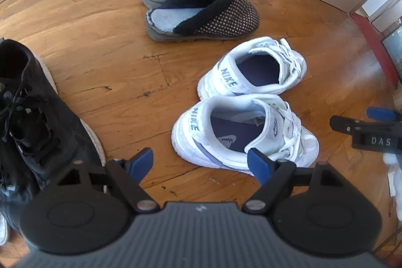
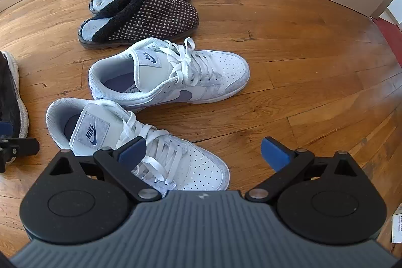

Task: Organize scattered shoes
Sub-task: 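Lower the left gripper onto a white Nike sneaker and grasp it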

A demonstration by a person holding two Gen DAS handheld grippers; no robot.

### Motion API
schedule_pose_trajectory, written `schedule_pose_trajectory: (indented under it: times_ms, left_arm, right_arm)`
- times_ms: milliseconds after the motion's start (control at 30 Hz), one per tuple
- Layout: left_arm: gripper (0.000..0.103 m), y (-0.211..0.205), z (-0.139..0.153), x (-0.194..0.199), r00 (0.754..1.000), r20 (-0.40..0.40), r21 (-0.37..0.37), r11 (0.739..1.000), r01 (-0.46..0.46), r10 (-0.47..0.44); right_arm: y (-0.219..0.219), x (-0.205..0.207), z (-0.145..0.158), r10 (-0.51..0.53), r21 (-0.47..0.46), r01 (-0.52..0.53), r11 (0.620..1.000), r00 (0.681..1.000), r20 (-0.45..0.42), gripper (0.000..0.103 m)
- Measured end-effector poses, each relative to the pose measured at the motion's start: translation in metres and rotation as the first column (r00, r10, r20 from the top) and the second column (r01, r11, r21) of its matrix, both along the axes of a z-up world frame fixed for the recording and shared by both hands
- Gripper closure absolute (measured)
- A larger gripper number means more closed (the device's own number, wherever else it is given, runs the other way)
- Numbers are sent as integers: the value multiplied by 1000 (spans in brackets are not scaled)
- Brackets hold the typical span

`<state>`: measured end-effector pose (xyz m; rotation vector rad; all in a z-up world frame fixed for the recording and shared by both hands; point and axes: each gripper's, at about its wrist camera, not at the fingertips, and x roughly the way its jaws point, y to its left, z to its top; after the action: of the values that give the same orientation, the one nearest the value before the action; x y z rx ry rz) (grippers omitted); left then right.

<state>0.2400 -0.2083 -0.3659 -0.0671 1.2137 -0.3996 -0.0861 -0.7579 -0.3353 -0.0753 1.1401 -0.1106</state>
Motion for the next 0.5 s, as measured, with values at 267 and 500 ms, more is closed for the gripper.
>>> schedule_pose_trajectory:
  times_ms: [267, 500]
  left_arm:
    - [22, 2, -4, 1, 1000, 2, 11, 1000, -8, 8]
    - [22, 1, -6, 3, 1000, 7, 17, 1000, -16, 16]
  right_arm:
    - [1, 3, -3, -2, -3, 2, 1000, 1000, -6, 2]
    - [1, 5, -4, -8, 1, 8, 1000, 1000, -10, 2]
